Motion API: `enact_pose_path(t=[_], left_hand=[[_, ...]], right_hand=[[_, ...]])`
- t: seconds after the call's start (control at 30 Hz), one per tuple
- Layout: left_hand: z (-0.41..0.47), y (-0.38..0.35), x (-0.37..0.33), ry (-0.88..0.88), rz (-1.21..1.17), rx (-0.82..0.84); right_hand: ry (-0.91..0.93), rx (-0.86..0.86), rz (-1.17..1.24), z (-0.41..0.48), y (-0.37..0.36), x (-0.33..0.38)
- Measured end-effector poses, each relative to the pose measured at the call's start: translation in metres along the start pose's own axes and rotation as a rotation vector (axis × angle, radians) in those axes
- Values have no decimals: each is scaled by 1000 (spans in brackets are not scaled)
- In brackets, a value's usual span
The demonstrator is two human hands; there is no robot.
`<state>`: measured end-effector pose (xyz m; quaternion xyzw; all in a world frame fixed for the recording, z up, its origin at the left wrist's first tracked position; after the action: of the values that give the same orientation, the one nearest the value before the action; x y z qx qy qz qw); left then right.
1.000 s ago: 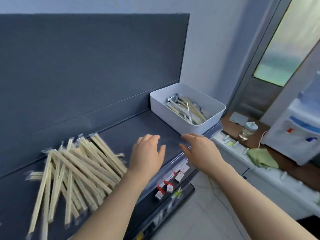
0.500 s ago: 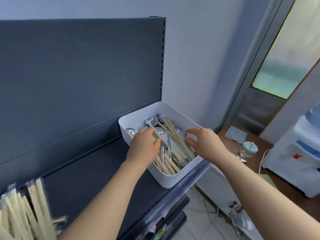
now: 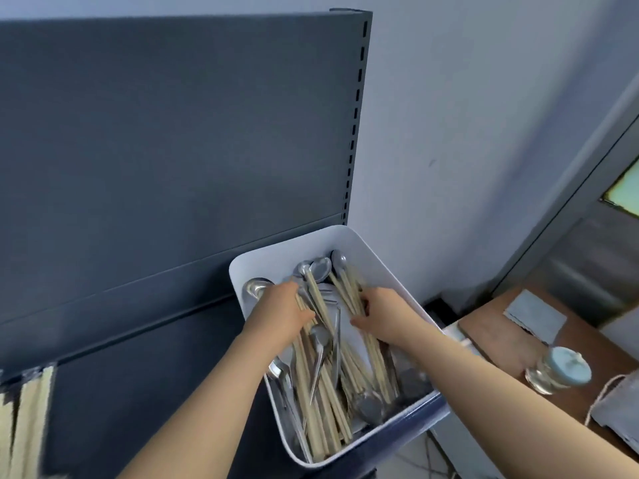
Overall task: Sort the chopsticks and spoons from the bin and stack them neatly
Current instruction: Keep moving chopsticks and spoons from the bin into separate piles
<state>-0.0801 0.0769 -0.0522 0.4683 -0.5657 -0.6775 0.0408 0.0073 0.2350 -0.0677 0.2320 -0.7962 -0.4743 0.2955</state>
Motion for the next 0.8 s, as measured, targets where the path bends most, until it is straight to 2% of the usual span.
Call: enact_pose_path(t=[0.3, 0.43, 0.6, 0.8], left_hand=[[6, -8, 7, 203, 63, 40], [9, -15, 9, 256, 86, 13], [18, -17, 16, 296, 74, -19], [22, -18, 28, 330, 14, -14]], right_hand=[[38, 90, -91, 26, -4, 13], [57, 147, 92, 32, -2, 7], [-12, 276, 341, 29, -4, 3], [-6, 265, 370, 34, -1, 5]])
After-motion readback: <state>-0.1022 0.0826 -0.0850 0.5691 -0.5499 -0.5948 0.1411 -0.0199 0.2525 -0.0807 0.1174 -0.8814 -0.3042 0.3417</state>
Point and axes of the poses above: each hand's wrist, its own z-axis towards the middle knuckle, its own y-axis out of the back of the hand, x = y × z, the point moved 5 cm from there along z, towards the middle knuckle, and after that the axes turned 14 degrees about -y, right-handed, at the moved point
